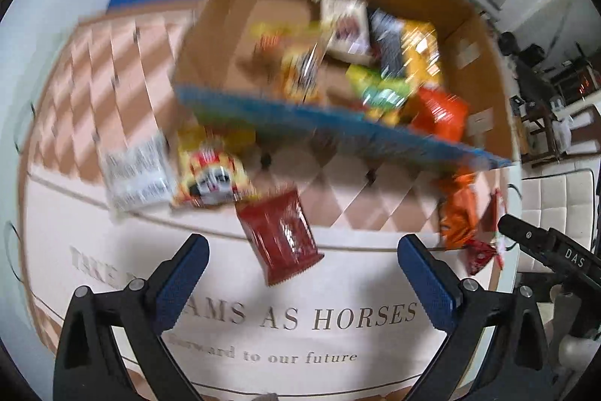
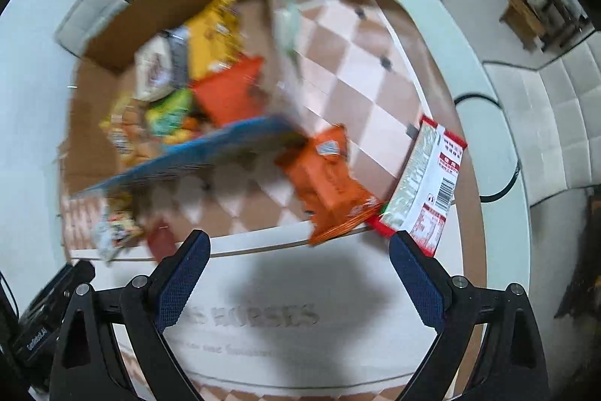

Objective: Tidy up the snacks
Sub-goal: 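Grasp the dark red packet with the left tool while the right tool grasps the orange bag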

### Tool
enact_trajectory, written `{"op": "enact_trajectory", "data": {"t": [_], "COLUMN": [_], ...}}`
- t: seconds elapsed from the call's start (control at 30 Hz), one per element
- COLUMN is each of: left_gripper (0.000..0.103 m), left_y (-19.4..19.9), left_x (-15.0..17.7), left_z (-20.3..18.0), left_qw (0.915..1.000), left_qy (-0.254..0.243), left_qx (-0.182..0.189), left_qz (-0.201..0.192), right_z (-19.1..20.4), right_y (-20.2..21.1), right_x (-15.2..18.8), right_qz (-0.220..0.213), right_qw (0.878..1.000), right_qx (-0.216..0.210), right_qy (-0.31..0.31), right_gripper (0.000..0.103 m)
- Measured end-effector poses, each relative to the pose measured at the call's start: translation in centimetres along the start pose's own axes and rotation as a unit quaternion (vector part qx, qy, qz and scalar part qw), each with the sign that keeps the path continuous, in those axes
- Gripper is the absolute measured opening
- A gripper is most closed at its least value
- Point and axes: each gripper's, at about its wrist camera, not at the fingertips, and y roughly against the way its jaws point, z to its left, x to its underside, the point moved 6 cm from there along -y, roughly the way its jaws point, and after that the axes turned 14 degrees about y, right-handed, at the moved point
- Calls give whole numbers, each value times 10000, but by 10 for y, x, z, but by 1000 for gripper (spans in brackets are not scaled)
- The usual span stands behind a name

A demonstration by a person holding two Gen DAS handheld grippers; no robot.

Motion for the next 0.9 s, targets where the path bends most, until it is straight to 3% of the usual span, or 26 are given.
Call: {"op": "enact_trajectory", "data": {"t": [0.2, 0.37, 0.43, 0.5, 0.53, 0.6, 0.7, 0.9], "left_gripper": [103, 102, 94, 75, 73, 58, 57, 57], "left_y": [-63, -96, -102, -107, -107, -105, -103, -100], "left_x": [0, 0, 0, 2, 4, 5, 11, 50], "left_z": [22, 29, 28, 26, 25, 22, 22, 20], "left_qw": [9953, 9887, 9902, 9908, 9916, 9934, 9943, 9927], "left_qy": [695, 1058, 951, 832, 740, 543, 355, -228], "left_qx": [-104, -67, -205, -315, -406, -538, -597, -830], "left_qz": [674, 1061, 1005, 1023, 980, 858, 807, 845], "right_z": [-21, -21, -18, -15, -14, -14, -16, -10], "right_y": [-57, -76, -84, -91, -94, -100, -99, -98], "right_x": [-12, -24, -27, -26, -25, -22, -16, 22], "right_qz": [386, 451, 525, 611, 670, 762, 698, 910], "right_qw": [9992, 9986, 9981, 9973, 9965, 9947, 9938, 9940], "right_qx": [70, 150, 76, 87, 164, 408, 601, 325], "right_qy": [57, 243, 311, 403, 475, 555, 623, 511], "right_gripper": [98, 98, 97, 92, 89, 74, 61, 57]}}
